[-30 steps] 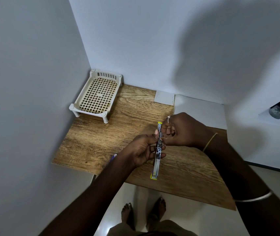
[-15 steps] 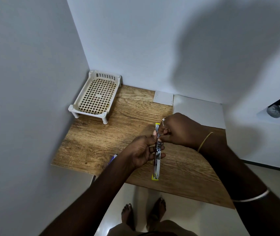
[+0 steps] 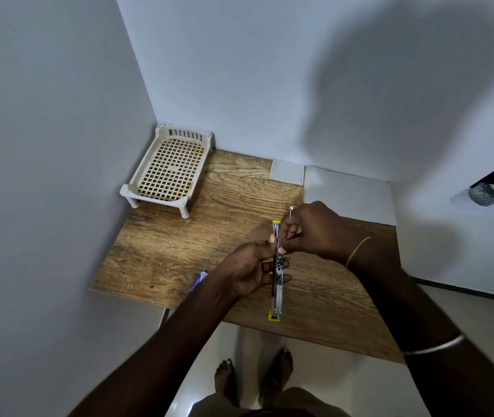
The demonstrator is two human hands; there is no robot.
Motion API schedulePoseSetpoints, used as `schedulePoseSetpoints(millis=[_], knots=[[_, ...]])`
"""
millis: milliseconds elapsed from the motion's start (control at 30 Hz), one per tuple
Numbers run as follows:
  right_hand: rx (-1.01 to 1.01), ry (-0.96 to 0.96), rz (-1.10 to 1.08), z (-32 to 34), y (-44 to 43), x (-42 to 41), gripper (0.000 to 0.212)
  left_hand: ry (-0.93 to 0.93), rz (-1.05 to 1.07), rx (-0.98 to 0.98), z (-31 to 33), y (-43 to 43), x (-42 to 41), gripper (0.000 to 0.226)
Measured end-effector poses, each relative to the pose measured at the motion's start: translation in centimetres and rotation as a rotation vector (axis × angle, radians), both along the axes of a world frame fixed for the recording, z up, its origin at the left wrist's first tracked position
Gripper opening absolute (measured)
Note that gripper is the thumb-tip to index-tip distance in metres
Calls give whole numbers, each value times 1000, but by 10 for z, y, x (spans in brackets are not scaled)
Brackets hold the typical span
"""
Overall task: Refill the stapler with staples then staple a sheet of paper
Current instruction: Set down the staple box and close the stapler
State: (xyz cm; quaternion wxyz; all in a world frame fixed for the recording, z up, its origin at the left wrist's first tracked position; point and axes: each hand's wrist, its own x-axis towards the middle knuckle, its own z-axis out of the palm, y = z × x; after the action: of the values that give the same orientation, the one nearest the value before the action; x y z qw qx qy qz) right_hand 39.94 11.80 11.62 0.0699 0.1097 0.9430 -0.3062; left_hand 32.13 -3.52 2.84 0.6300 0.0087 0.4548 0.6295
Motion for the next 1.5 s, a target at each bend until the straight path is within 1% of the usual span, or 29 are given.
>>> schedulePoseSetpoints(millis=[67,167,267,367,433,500,633,733,833,900,967,1067,1100,1167,1233,1300,1367,1500], knots=[[20,23,-17,-4,-2,3,18,-9,7,7,-1,0,1,20],[-17,50,-54,-8,-3,9,22,-19,-5,34,-1,-2,1,20],[-182,43,-153,-10,-1,15,23,-28,-26,56,-1,-4,3,18],[-284,26,-210,-12,1,19,18,-50,0,60,0,-4,3,23],[-352,61,-273,-14,-1,22,24,-49,11,64,1,-3,4,24],[-446,53,-332,-17,-3,25,27,-42,10,55,1,-2,5,23],[-643,-38,-378,-21,-7,27,17,-28,-9,39,0,-2,7,22],[-731,-54,-458,-23,-11,27,11,-13,-17,43,0,-2,8,22],[-739,-54,-498,-24,-15,27,13,-15,-10,41,-1,-2,10,23],[-741,-46,-506,-25,-17,28,20,-22,-5,34,-2,-3,10,24],[-733,15,-517,-25,-17,32,27,-39,2,30,-2,-2,11,23],[-618,146,-494,-26,-17,40,32,-82,41,32,-1,-2,8,24],[-567,161,-474,-27,-17,42,34,-85,46,29,-1,-2,9,24],[-531,132,-441,-29,-18,43,37,-78,41,19,-1,-1,11,21],[-591,61,-433,-30,-19,40,38,-68,35,8,-3,-1,14,20],[-686,-7,-463,-33,-19,37,38,-62,32,1,-5,0,18,23],[-724,-38,-501,-36,-18,37,34,-74,26,14,-6,-1,21,24],[-710,-8,-542,-42,-20,39,22,-78,-17,52,-8,-4,26,28]])
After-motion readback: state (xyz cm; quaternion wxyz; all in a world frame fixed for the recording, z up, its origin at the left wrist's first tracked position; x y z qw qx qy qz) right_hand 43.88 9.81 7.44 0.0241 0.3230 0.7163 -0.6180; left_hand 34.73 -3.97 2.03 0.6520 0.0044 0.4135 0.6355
